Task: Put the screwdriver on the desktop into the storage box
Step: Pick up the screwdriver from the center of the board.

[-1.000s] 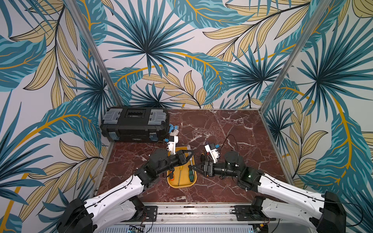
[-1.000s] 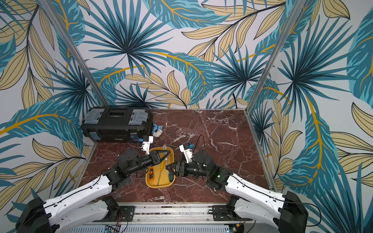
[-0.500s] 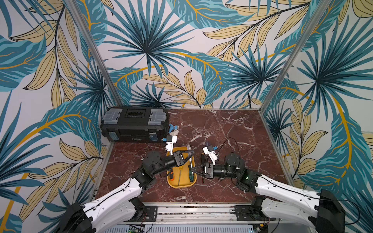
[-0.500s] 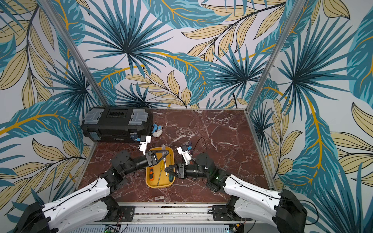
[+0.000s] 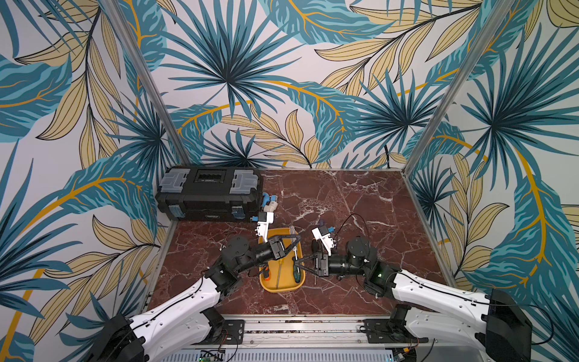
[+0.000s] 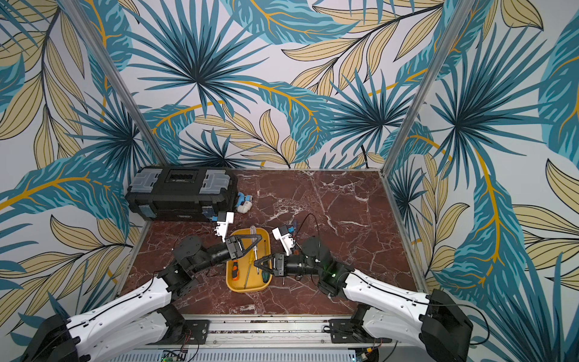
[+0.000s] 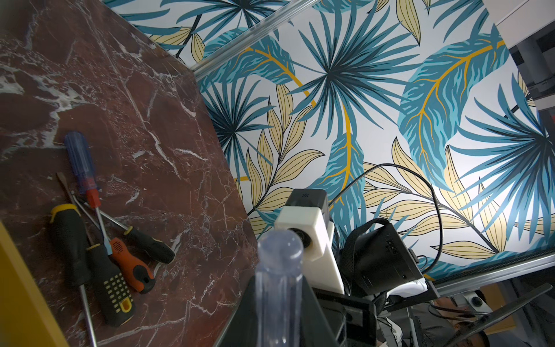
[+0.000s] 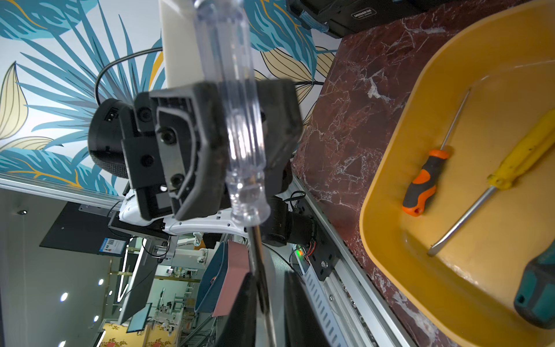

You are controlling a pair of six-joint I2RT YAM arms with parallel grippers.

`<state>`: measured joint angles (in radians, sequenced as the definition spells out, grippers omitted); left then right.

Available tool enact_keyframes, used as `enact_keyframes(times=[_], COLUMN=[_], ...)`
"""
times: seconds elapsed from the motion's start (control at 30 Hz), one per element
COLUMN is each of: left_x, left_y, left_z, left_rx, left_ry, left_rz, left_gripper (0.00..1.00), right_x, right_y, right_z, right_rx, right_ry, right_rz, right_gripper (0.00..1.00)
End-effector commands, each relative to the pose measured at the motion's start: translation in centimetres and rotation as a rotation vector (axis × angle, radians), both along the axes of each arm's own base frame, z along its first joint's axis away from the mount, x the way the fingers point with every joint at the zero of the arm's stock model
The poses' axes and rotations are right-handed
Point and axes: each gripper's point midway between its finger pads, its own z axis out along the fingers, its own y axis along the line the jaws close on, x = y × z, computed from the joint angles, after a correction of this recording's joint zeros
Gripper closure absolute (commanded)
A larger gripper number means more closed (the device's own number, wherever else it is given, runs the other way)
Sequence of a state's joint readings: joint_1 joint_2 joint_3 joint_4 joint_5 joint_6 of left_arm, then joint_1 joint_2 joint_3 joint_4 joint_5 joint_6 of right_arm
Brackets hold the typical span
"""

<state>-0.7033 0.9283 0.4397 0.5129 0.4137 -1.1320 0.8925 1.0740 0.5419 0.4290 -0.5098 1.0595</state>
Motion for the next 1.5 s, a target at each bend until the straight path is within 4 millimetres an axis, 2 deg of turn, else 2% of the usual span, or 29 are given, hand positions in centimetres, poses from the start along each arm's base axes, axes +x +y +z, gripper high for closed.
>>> enact_keyframes(times=[0.0, 0.03, 0.1, 0.13, 0.17, 0.2, 0.27, 0.33, 0.4, 0.53, 0.6, 0.67, 0.83, 1.03, 1.27, 1.33, 1.47], left_x=[-0.2, -0.1, 0.2, 0.6, 0.9, 1.0, 1.3, 1.2, 0.6, -0.8, -0.8, -0.5, 0.2, 0.7, 0.9, 0.9, 1.1], left_y=[0.5, 0.5, 0.8, 1.0, 1.3, 1.6, 2.3, 2.8, 2.6, 0.5, 0.1, 0.0, 0.4, 0.2, -0.3, -0.3, 0.5], left_z=[0.5, 0.3, -0.3, -1.1, -1.9, -2.4, -4.0, -4.9, -5.5, -5.9, -5.9, -6.1, -7.6, -8.4, -7.7, -7.7, -8.3], left_rx=[-0.024, -0.017, 0.015, 0.053, 0.100, 0.146, 0.281, 0.413, 0.514, 0.539, 0.518, 0.510, 0.600, 0.613, 0.561, 0.558, 0.590], left_ry=[-0.041, -0.037, -0.021, 0.004, 0.023, 0.030, 0.044, 0.043, 0.028, 0.012, 0.020, 0.025, 0.071, 0.115, 0.118, 0.119, 0.149], left_rz=[0.014, 0.021, 0.045, 0.068, 0.093, 0.113, 0.148, 0.167, 0.151, 0.071, 0.067, 0.081, 0.109, 0.128, 0.133, 0.136, 0.166], left_gripper=[1.00, 1.00, 1.00, 0.94, 0.68, 0.56, 0.43, 0.36, 0.33, 0.23, 0.24, 0.30, 0.40, 0.49, 0.75, 0.85, 0.99], right_x=[-0.2, -0.2, 0.0, 0.2, 0.5, 0.8, 1.9, 2.6, 2.9, 2.7, 2.8, 2.6, 2.5, 2.0, 1.8, 1.9, 1.9], right_y=[0.3, 0.2, 0.0, -0.2, -0.5, -0.8, -2.0, -3.1, -3.5, -2.9, -2.4, -1.9, -1.0, -0.7, -0.6, -0.6, -1.1], right_z=[0.0, 0.0, -0.3, -0.6, -1.2, -2.0, -3.9, -5.2, -6.0, -6.3, -6.1, -6.1, -5.7, -5.7, -6.1, -6.2, -6.2], right_rx=[0.008, 0.004, -0.012, -0.032, -0.069, -0.123, -0.271, -0.389, -0.472, -0.531, -0.550, -0.558, -0.563, -0.561, -0.564, -0.561, -0.567], right_ry=[-0.004, -0.007, -0.014, -0.015, -0.012, -0.008, 0.001, -0.008, -0.020, -0.059, -0.077, -0.089, -0.114, -0.126, -0.118, -0.117, -0.117], right_rz=[0.011, 0.007, -0.009, -0.024, -0.046, -0.070, -0.150, -0.202, -0.223, -0.217, -0.218, -0.208, -0.201, -0.192, -0.187, -0.192, -0.210], right_gripper=[0.97, 1.00, 1.00, 1.00, 1.00, 1.00, 1.00, 1.00, 1.00, 1.00, 1.00, 1.00, 1.00, 1.00, 1.00, 1.00, 1.00])
